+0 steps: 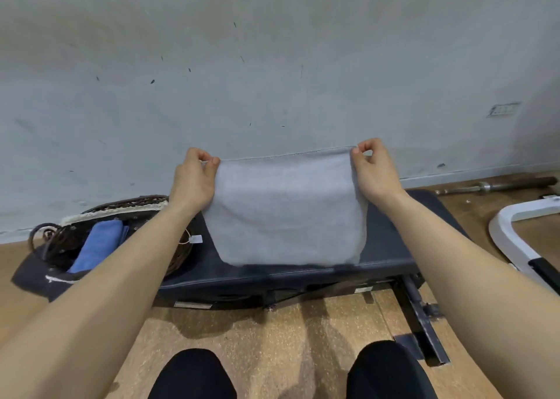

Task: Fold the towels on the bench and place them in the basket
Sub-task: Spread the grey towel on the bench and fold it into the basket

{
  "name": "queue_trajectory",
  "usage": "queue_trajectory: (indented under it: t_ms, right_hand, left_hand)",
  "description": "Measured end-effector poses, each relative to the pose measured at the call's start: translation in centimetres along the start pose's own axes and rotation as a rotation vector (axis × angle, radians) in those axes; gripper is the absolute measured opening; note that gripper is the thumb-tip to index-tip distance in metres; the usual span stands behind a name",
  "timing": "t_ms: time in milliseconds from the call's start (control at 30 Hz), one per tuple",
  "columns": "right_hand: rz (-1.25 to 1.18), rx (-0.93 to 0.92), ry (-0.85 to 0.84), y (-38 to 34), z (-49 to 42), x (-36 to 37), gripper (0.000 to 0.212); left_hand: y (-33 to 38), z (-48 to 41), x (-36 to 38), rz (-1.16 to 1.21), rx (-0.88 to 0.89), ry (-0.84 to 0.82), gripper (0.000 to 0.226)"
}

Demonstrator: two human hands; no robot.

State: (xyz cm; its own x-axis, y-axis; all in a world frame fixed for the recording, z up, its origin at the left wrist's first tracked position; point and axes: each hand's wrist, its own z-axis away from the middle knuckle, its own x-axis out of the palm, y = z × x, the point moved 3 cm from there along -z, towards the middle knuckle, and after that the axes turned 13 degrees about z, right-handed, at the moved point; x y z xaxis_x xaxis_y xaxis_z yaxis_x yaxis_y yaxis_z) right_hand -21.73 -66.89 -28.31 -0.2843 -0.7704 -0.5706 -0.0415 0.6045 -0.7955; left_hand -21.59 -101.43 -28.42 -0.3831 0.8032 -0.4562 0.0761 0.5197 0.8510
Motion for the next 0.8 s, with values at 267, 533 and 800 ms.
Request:
queue_trajectory:
  t_ms: [267,533,800]
  right_hand:
    - [0.012,0.084,0.0,3.6,-1.0,1.0,0.016]
    - [0.082,0.169,-0.014,8.4,-4.6,5.9,0.008]
    - [-0.046,0.227,-0.044,9.9,-8.7,9.6,0.014]
  left_hand:
    - [-1.0,-0.8,2.4,-0.141,-0.023,-0.057,0.029]
    - [-6.7,-4.1,6.1,-0.101,-0.146,-0.094,0.021]
    - [-9.4,-7.4,9.0,0.041,-0.16,-0.019,0.013]
